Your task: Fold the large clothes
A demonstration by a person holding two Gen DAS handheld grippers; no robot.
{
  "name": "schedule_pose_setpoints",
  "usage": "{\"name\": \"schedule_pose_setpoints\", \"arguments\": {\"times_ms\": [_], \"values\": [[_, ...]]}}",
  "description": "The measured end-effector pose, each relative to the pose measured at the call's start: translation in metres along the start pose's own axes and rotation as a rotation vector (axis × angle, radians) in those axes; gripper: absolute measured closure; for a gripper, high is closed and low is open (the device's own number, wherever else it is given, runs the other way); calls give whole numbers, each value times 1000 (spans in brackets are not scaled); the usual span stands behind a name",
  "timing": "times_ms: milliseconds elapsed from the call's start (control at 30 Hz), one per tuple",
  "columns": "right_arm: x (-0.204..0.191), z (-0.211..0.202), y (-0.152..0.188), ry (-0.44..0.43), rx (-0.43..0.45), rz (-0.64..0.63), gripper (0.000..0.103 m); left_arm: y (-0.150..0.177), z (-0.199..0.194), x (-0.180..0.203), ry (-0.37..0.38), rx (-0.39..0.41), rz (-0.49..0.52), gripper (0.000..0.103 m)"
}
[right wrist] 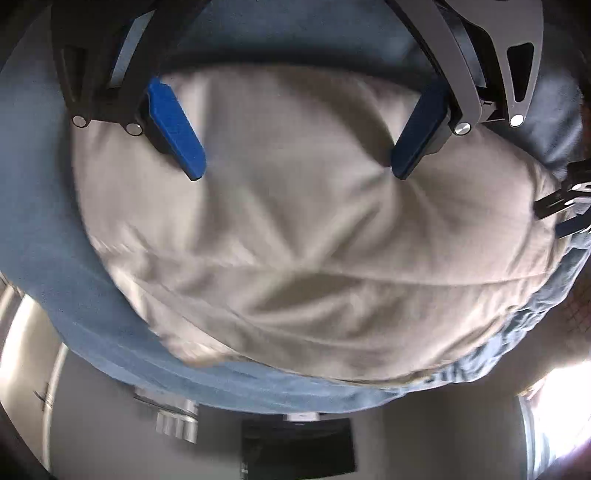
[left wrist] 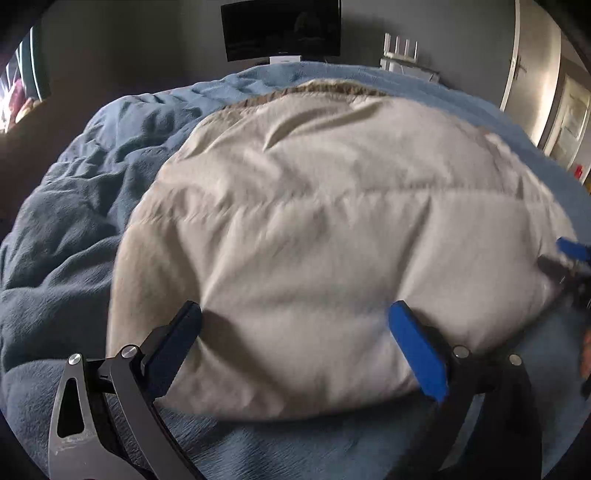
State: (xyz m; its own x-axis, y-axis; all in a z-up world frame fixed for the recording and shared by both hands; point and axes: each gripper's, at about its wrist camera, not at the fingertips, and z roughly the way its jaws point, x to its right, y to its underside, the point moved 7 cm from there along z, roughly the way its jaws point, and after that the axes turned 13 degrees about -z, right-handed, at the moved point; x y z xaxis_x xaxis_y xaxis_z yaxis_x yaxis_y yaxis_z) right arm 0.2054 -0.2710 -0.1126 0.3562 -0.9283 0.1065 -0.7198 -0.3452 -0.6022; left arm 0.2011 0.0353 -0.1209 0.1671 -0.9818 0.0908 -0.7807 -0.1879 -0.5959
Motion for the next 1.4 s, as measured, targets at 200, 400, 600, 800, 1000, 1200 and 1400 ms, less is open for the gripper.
{"name": "schedule_pose_setpoints", "arguments": {"times_ms": [200, 400, 600, 800, 1000, 1200, 1400], "values": [[78, 2, 52, 30, -107, 243, 7, 20, 3, -18, -39, -54, 0, 5], [76, -20, 61, 106, -120, 258, 7, 26, -3, -32, -73, -72, -25, 6], [41, -91, 54, 93, -2, 190, 7, 31, -53, -35, -19, -18, -93, 6], [0, -135, 71, 47, 48, 138, 7, 54, -105, -8, 44, 47, -74, 6], [-44, -137, 91, -1, 12, 88, 7, 90, -123, 21, 69, 62, -23, 6], [-59, -120, 101, 60, 10, 26, 7, 104, -108, 33, 59, 77, 4, 6], [-47, -107, 101, 111, 37, 67, 7, 99, -88, 13, 34, 91, -102, 6]]}}
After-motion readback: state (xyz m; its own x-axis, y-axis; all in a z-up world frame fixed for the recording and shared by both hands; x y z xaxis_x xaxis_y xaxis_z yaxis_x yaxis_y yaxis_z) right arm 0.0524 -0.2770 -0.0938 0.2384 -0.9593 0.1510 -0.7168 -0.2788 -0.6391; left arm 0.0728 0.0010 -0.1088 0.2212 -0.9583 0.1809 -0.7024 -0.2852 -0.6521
